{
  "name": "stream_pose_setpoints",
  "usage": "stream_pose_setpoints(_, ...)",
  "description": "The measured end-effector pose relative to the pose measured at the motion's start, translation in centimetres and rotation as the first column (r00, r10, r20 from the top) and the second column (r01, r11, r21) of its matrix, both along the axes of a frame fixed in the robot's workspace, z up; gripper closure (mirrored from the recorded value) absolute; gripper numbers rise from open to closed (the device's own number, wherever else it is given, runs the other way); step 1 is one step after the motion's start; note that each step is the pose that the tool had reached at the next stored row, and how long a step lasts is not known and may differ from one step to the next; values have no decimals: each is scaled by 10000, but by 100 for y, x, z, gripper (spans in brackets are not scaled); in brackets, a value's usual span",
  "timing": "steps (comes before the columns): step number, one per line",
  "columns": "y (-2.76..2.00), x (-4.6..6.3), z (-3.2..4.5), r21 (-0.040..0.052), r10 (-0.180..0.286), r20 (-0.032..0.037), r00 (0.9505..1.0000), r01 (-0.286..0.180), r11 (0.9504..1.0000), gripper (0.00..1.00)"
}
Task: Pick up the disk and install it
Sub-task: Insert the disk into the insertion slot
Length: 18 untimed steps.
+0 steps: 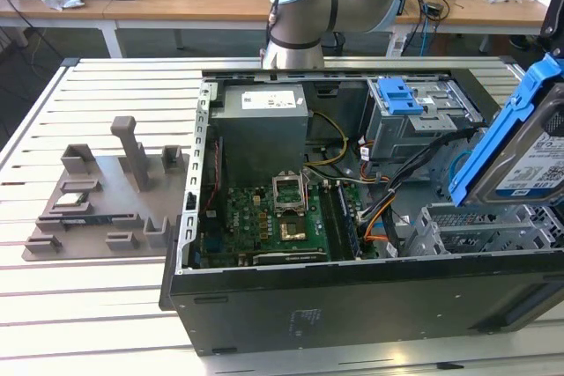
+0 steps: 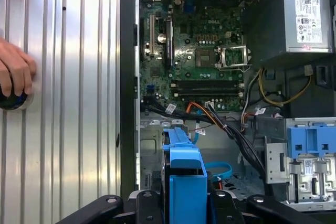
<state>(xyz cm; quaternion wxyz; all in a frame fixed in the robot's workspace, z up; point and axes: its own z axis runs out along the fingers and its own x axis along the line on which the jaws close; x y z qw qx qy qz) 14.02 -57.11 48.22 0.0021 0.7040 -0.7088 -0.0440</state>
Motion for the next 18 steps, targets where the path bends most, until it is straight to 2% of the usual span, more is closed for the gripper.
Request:
stream_pose_setpoints(6,1,18,-115,-22,1,-5,10000,-1,10000,63)
stream_pose_setpoints(8,17,20,-135,-171,0,-4,10000,0,9999,63)
stream_pose_setpoints(10,38,21,-153,-251,0,-4,10000,-1,9997,63)
stream_pose_setpoints(18,112,22,-247,-278,-163,-5,9999,162,9995,63)
